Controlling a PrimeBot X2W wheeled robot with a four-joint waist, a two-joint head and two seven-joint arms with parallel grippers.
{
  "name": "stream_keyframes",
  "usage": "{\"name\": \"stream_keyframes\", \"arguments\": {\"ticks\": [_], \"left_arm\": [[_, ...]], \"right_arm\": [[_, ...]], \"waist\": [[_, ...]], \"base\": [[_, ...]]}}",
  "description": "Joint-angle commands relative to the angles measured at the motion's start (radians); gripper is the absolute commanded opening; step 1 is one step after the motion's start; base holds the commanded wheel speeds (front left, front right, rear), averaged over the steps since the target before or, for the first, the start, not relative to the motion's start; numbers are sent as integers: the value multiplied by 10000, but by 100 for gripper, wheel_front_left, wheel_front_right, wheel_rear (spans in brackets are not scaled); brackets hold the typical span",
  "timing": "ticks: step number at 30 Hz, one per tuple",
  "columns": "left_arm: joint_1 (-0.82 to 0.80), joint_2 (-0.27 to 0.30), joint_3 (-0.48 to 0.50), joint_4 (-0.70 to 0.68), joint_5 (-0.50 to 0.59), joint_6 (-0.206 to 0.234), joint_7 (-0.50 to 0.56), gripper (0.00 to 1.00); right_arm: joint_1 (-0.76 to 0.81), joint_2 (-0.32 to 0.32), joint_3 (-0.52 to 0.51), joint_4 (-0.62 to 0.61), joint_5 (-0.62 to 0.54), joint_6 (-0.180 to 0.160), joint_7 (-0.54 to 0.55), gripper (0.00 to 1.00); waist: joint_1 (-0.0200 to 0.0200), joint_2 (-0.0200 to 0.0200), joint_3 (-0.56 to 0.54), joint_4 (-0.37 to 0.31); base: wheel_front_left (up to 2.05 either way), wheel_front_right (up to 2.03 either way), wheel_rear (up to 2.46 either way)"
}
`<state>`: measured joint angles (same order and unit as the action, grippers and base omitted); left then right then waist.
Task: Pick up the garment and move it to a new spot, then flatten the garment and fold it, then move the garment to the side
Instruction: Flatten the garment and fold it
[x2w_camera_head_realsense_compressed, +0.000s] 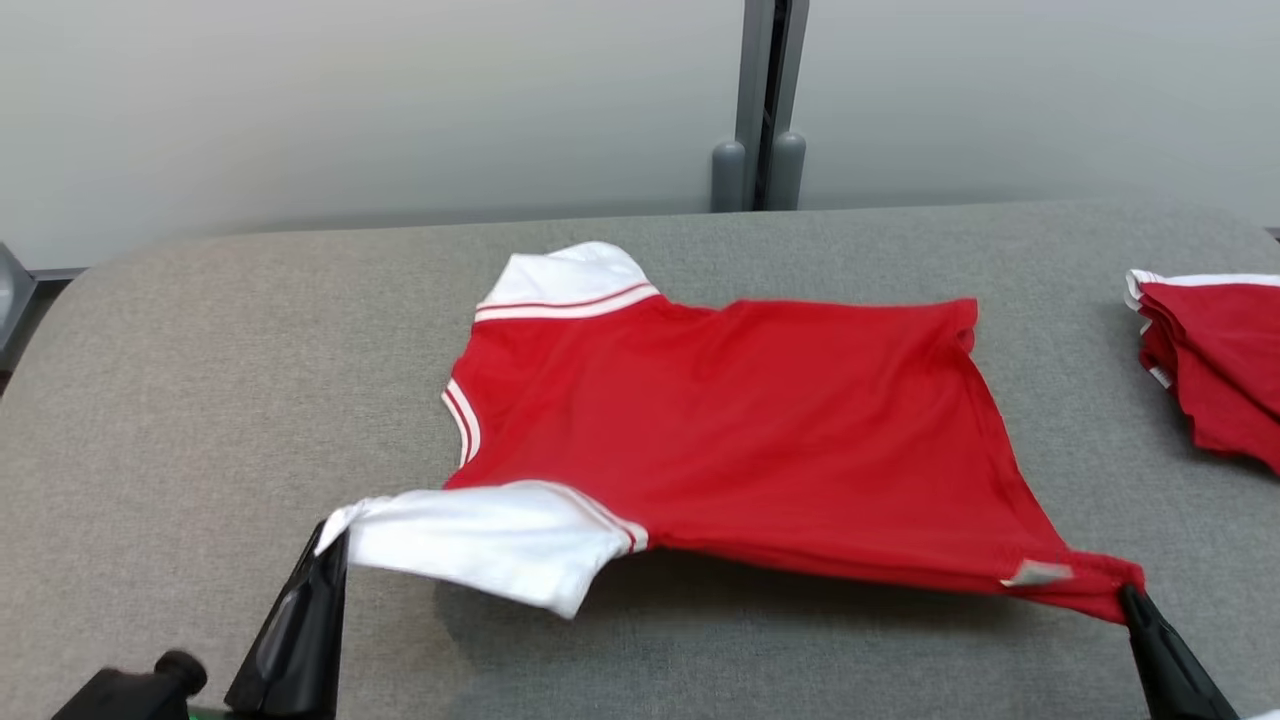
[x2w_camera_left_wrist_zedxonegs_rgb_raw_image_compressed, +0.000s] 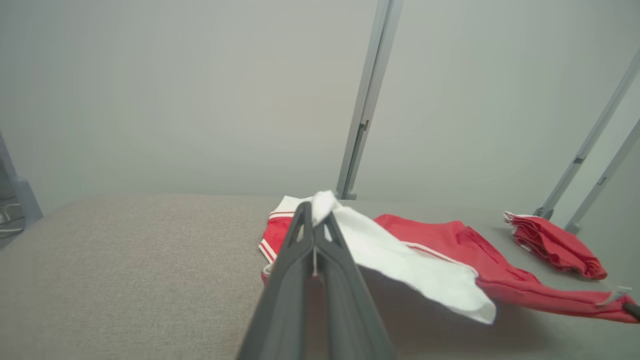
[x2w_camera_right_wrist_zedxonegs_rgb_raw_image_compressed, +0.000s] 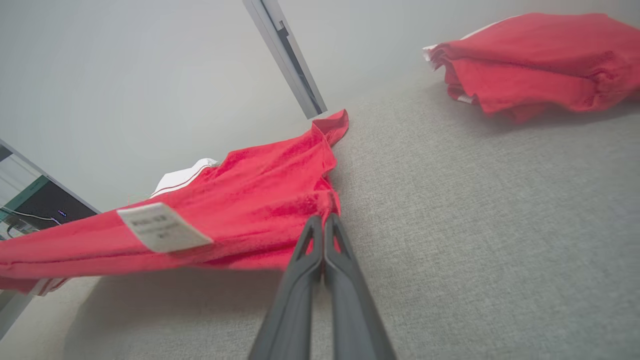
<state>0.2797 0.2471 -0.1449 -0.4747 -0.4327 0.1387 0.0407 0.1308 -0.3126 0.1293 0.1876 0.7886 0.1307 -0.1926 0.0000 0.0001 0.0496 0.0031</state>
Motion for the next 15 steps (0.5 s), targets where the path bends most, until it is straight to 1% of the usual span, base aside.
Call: {"name": "stream_keyframes", "arguments": {"ticks": [1, 2, 6, 10, 15], "left_arm": [[117, 70, 25, -128, 9, 68, 41, 0], [330, 193, 92, -700, 117, 214, 314, 0], [659, 294, 134, -1370, 63, 393, 727, 0], [717, 360, 7, -1231, 13, 397, 1058, 0], [91, 354, -238, -636, -64, 255, 1335, 0]], "right_arm": [[132, 9, -148, -115, -82, 2, 62, 0], [488, 204, -582, -559, -418, 3, 385, 0], [1095, 742, -1423, -1544, -1087, 2, 1114, 0], [1249, 1302, -1847, -2326, -1697, 3, 1822, 0], [907, 1773, -1905, -2493, -2217, 3, 2399, 0]], "waist": [[0, -1, -54, 37], [0, -1, -91, 58], [0, -1, -60, 69], [0, -1, 178, -10], [0, -1, 607, -48]], "base": [[0, 0, 0], [0, 0, 0], [0, 0, 0], [0, 0, 0], [0, 0, 0]]}}
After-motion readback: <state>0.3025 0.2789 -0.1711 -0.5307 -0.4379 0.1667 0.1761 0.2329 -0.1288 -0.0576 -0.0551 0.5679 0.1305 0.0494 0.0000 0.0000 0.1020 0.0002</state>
